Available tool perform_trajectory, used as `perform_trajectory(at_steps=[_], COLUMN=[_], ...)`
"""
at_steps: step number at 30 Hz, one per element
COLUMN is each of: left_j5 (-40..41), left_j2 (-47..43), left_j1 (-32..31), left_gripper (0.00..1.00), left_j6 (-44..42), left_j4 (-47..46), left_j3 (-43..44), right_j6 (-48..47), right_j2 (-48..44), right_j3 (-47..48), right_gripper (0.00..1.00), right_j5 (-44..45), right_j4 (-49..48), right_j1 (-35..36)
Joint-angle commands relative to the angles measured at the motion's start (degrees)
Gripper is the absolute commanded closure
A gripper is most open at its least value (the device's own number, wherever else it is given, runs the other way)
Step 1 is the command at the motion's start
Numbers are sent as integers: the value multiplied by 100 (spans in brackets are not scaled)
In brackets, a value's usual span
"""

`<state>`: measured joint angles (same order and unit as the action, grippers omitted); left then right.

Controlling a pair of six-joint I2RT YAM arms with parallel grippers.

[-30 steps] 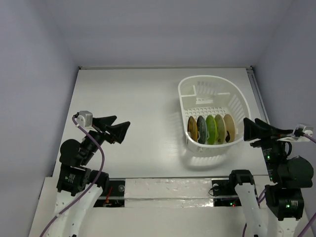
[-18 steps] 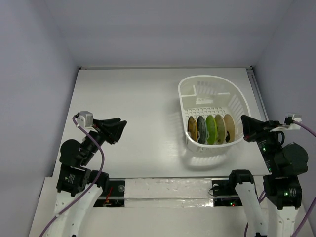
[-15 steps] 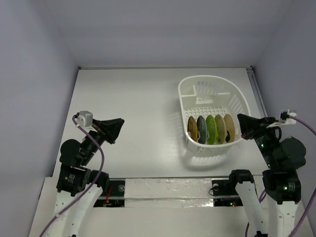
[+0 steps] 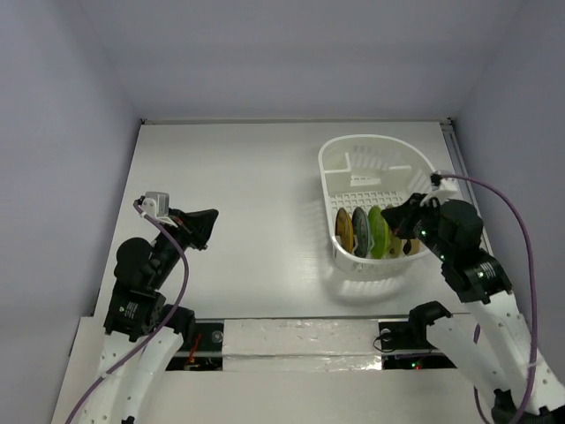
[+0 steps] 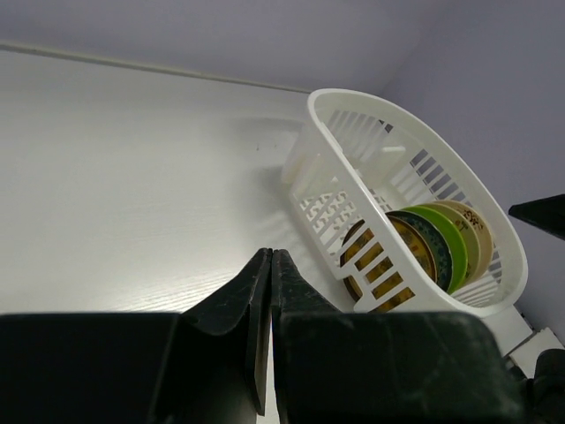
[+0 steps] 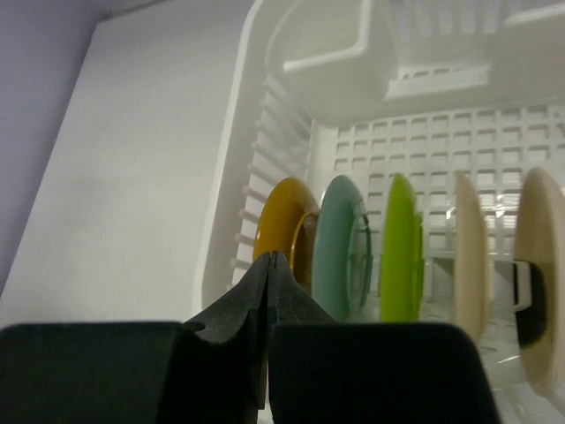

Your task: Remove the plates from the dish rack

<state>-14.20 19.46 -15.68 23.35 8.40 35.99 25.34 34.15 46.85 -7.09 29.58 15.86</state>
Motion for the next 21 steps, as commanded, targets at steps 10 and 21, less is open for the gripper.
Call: perform_trajectory(at_steps=[10,21], left_j5=[-30,-250], left_j2=[40,-48], left_j1=[-23,-23], left_gripper=[93,62], left_j6=[29,2], left_j4=[-146,-234], left_j3=[75,49], right_j6=[296,726], right_j2=[1463,2156], right_j3=[747,1221], right_gripper=[68,57], right_j5=[3557,4162], right_j4=[795,1540], right_j1=[1886,1886])
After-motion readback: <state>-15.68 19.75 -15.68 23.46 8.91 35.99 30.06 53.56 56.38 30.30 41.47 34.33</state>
